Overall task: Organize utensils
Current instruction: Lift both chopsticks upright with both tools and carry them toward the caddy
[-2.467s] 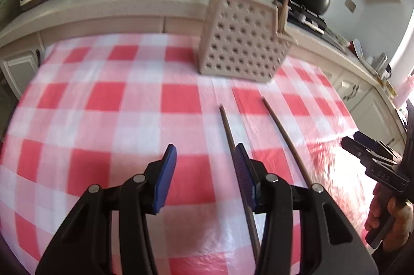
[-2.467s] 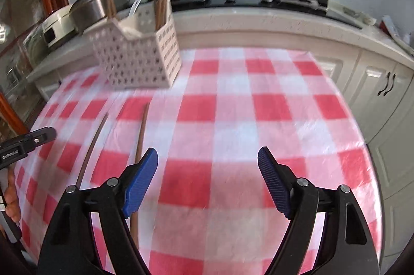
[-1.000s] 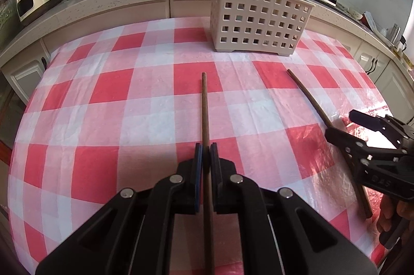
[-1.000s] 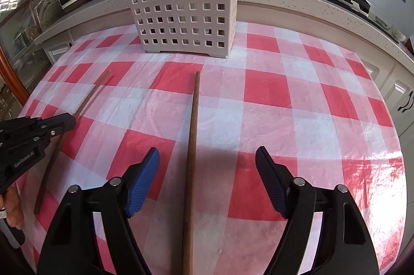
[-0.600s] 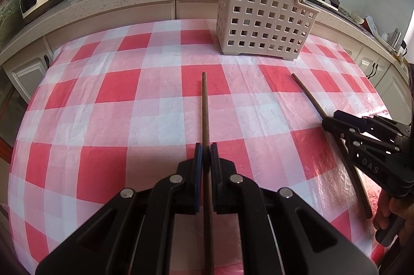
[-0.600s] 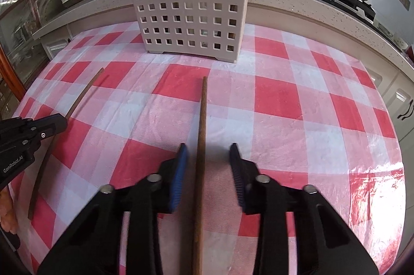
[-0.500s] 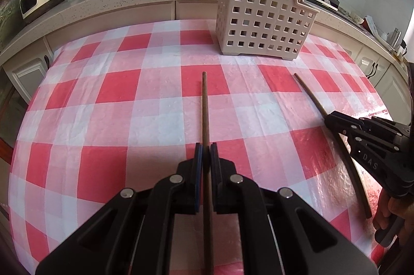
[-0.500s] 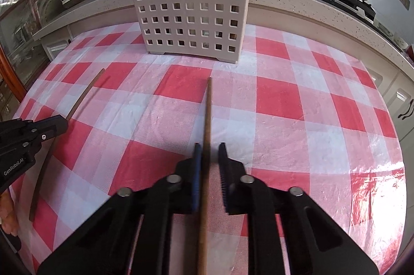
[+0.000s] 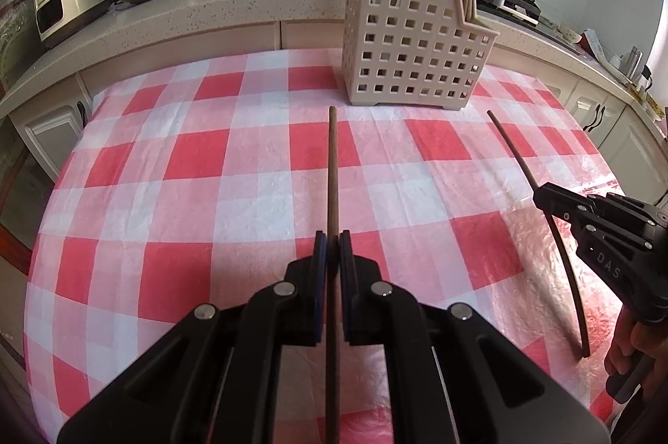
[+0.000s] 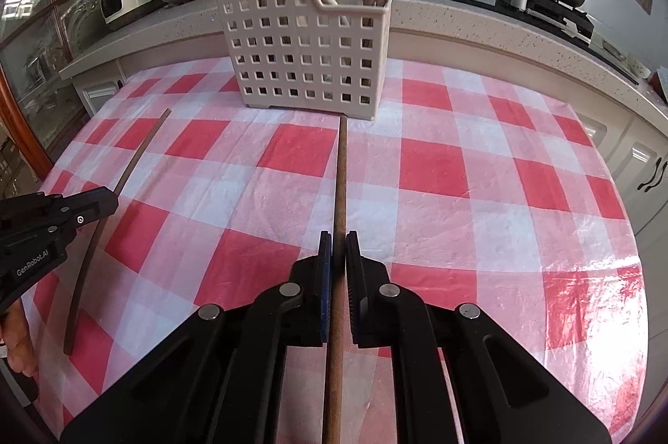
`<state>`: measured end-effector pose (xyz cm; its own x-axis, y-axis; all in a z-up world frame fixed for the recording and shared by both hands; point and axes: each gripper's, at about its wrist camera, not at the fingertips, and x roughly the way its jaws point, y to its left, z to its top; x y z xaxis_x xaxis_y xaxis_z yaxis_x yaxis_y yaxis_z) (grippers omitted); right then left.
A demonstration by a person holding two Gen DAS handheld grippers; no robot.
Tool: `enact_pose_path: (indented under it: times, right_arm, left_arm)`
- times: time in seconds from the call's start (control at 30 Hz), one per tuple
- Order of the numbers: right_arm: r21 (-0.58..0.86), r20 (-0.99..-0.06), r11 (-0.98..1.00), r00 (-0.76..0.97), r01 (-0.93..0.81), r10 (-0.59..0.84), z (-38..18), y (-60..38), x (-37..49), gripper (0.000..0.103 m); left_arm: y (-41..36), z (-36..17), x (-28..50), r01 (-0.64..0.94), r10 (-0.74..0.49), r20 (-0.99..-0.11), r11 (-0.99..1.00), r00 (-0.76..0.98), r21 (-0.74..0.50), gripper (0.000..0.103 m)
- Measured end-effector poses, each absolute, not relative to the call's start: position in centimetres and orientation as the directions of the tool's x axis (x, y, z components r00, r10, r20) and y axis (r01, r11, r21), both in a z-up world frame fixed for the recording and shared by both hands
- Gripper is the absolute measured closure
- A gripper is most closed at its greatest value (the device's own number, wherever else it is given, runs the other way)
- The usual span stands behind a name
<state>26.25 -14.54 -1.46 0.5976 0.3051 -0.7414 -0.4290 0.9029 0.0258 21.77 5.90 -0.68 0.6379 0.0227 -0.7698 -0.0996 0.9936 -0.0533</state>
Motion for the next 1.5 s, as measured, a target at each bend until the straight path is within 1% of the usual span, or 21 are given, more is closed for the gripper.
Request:
enact_pose_path:
  times: [0.9,1.5]
  right_arm:
    - [0.039,-0.651,0.91,0.681,-0.412,0.336,4.2,-17.8,22.3,0.094]
    - [0.044,-0.613,0.914,0.712,-0.403,0.344,6.5,-18.7,21.2,0.094]
  left_arm:
    - [4.0,5.2,18.1,-0.068,0.009,-0.679,0.996,0.734,-0.061,0.097]
    - [3.8,7.3,17.3,-0.056,0.001,-0.644,0.996,0.765,-0.065,0.097]
